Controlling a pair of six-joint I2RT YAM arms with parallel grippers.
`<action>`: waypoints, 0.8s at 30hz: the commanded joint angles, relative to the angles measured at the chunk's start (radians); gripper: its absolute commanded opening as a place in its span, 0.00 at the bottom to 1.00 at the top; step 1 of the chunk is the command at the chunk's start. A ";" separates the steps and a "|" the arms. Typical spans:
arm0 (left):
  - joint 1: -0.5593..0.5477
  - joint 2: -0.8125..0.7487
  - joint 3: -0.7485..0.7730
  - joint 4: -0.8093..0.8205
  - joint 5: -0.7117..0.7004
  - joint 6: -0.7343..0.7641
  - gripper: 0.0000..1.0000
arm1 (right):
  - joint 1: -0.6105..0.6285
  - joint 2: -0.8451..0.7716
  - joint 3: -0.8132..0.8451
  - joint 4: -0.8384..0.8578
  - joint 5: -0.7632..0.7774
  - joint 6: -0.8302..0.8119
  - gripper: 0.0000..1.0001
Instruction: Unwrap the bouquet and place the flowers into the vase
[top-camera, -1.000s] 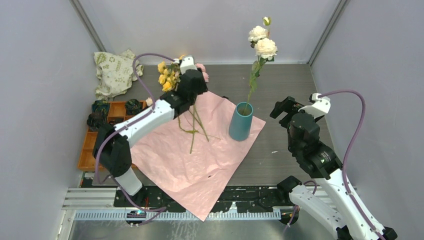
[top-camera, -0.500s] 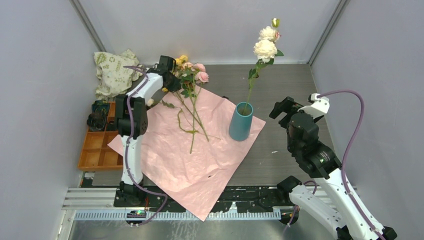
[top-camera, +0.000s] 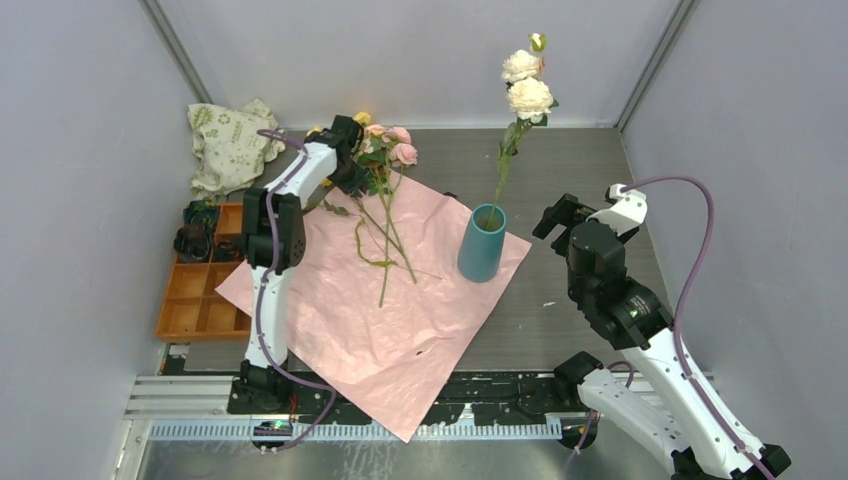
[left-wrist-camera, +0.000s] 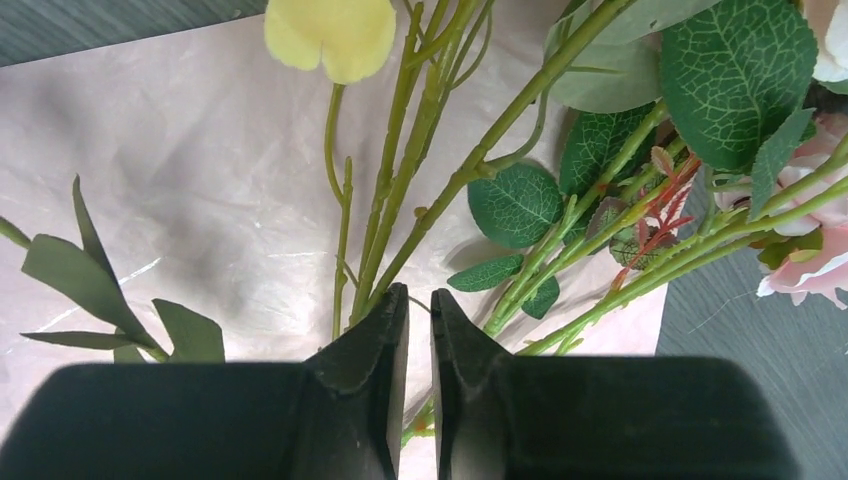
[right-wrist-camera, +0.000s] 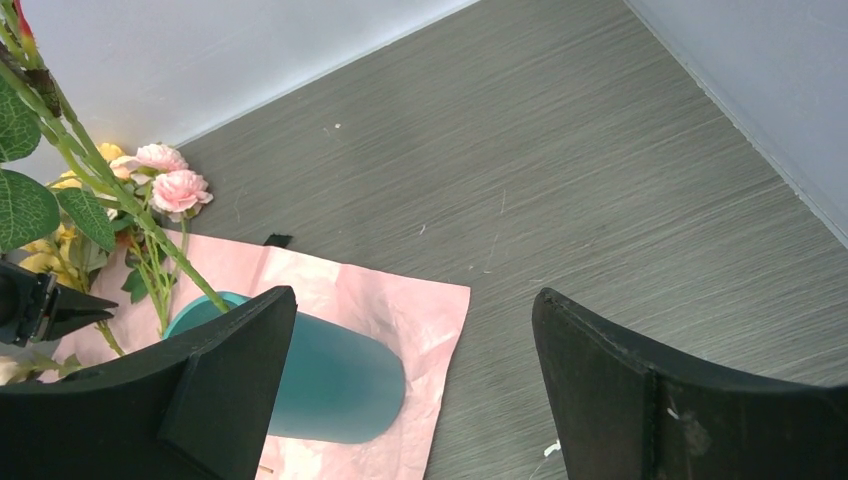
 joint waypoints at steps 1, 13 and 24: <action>-0.007 -0.070 0.042 -0.040 -0.029 0.037 0.23 | 0.000 0.003 -0.003 0.053 -0.007 0.009 0.93; -0.015 -0.188 0.005 -0.077 -0.107 0.065 0.34 | -0.001 0.006 -0.010 0.056 -0.024 0.010 0.93; 0.028 -0.090 0.070 -0.119 -0.113 0.030 0.43 | -0.001 0.003 -0.011 0.045 -0.009 0.008 0.93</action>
